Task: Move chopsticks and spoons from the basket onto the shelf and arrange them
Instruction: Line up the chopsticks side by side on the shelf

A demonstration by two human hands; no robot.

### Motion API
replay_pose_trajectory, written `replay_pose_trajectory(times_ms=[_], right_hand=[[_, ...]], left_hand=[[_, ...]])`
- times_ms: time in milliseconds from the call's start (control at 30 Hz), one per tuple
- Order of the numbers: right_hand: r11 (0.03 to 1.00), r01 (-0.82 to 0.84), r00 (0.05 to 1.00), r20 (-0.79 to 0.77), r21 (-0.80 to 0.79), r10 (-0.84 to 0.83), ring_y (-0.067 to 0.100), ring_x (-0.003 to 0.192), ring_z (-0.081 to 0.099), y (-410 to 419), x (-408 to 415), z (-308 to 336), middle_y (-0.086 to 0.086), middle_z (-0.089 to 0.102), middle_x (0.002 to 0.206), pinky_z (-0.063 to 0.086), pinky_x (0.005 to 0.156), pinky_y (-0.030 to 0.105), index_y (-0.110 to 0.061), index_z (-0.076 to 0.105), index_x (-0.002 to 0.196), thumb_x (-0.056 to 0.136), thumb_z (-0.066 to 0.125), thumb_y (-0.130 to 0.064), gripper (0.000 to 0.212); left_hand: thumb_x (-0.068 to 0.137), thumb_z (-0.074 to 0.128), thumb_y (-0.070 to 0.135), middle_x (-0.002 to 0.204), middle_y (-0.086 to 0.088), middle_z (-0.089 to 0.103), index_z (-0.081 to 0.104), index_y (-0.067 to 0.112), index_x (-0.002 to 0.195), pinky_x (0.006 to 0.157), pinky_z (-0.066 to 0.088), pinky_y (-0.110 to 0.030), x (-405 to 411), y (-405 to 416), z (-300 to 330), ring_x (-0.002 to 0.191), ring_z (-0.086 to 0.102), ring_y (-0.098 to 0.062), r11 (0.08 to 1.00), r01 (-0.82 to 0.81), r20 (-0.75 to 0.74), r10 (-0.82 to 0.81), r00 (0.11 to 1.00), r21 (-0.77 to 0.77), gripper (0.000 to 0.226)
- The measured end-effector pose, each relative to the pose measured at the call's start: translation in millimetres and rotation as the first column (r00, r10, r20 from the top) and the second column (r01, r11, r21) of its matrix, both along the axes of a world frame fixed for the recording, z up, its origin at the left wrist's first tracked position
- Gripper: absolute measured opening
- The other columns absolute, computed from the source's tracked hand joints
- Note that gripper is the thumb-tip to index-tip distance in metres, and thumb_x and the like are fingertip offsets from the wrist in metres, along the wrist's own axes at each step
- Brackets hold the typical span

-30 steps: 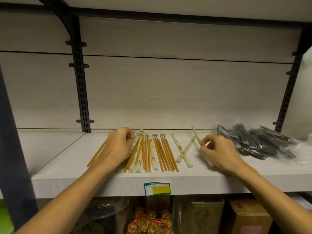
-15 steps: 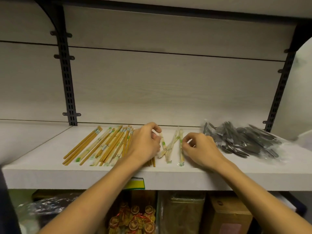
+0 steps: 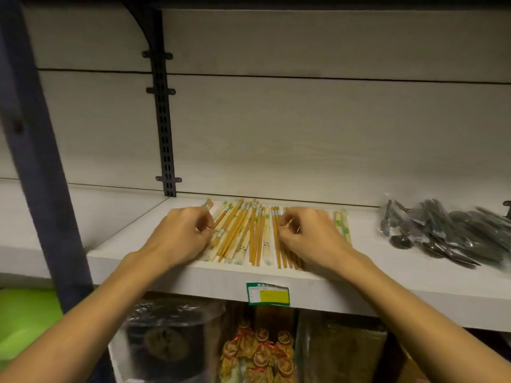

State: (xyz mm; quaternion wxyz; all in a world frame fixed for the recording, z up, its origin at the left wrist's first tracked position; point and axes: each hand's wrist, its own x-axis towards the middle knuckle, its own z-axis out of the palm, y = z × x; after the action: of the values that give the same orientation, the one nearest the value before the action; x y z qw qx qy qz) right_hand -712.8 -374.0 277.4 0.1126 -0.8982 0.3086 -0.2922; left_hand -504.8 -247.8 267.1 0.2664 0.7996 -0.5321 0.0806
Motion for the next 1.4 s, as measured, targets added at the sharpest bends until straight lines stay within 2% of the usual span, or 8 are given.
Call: replay_pose_trajectory(times_ms=[267,633,800,1000,1067,1167,1267,1400], right_hand=[[0.993,0.052,0.979,-0.203,0.11,-0.029,0.022,0.083,0.062,14,36,-4,0.003,0.068,0.085,0.05,0.072,0.032,-0.02,0.066,0.093,0.085,0.061,-0.032,0.015],[0.988,0.142,0.943,-0.313,0.066,-0.114,0.017,0.092,0.048,24,40,1,-0.004,0.052,0.095,0.04,0.077,0.029,-0.024,0.059,0.114,0.084,0.064,-0.038,0.034],[0.991,0.125,0.957,-0.267,0.044,-0.109,0.016,0.087,0.05,26,43,-2,-0.005,0.054,0.092,0.041,0.075,0.027,-0.022,0.061,0.112,0.086,0.061,-0.028,0.026],[0.99,0.14,0.987,-0.078,0.026,-0.137,0.01,0.062,0.052,25,43,-8,-0.006,0.057,0.065,0.043,0.058,0.031,-0.022,0.061,0.103,0.086,0.057,-0.026,0.018],[0.988,0.148,0.989,-0.022,0.033,-0.147,0.013,0.064,0.054,23,40,-8,-0.001,0.062,0.066,0.047,0.062,0.034,-0.022,0.061,0.103,0.086,0.057,-0.027,0.018],[0.991,0.132,0.991,0.027,0.003,-0.132,0.004,0.061,0.048,20,30,-7,-0.006,0.059,0.063,0.036,0.055,0.021,-0.02,0.063,0.101,0.087,0.058,-0.022,0.014],[0.99,0.134,0.988,0.082,-0.039,-0.13,0.005,0.058,0.05,20,19,-3,-0.006,0.057,0.061,0.035,0.052,0.018,-0.02,0.064,0.098,0.086,0.059,-0.019,0.013],[0.979,0.2,0.972,0.135,-0.044,-0.192,0.013,0.059,0.056,8,-5,-3,0.0,0.061,0.061,0.049,0.06,0.037,-0.021,0.064,0.099,0.087,0.057,-0.019,0.014]], left_hand=[[0.09,0.063,0.021,0.086,0.012,0.06,0.069,0.024,0.094,0.059,0.033,-0.01,15,4,-2,0.073,0.051,-0.001,0.99,0.139,-0.077,-0.136,0.988,0.033,0.009],[0.094,0.056,0.027,0.088,0.008,0.052,0.064,0.023,0.095,0.06,0.033,-0.016,32,-4,-4,0.075,0.049,-0.005,0.981,0.186,-0.032,-0.188,0.982,-0.053,0.009],[0.091,0.059,0.029,0.099,0.0,0.062,0.064,0.025,0.09,0.067,0.041,-0.023,44,-9,-3,0.085,0.058,-0.016,0.99,0.124,-0.07,-0.119,0.99,0.072,0.006],[0.085,0.065,0.029,0.099,-0.001,0.059,0.062,0.026,0.086,0.072,0.052,-0.028,44,-16,2,0.085,0.059,-0.017,0.98,0.119,-0.122,-0.1,0.988,0.158,0.005],[0.082,0.066,0.03,0.096,0.0,0.058,0.061,0.024,0.087,0.067,0.049,-0.026,42,-17,4,0.084,0.058,-0.016,0.973,0.131,-0.134,-0.106,0.985,0.191,0.01],[0.079,0.066,0.027,0.093,0.001,0.059,0.059,0.023,0.085,0.059,0.041,-0.023,40,-20,7,0.082,0.058,-0.015,0.962,0.162,-0.146,-0.132,0.98,0.22,0.01],[0.08,0.067,0.023,0.089,0.001,0.06,0.059,0.022,0.08,0.056,0.04,-0.022,39,-20,7,0.076,0.058,-0.013,0.966,0.19,-0.2,-0.153,0.968,0.178,0.008],[0.079,0.066,0.024,0.087,0.0,0.062,0.058,0.023,0.077,0.053,0.036,-0.023,30,-23,14,0.075,0.056,-0.012,0.988,0.148,-0.208,-0.151,0.966,-0.032,0.009]])
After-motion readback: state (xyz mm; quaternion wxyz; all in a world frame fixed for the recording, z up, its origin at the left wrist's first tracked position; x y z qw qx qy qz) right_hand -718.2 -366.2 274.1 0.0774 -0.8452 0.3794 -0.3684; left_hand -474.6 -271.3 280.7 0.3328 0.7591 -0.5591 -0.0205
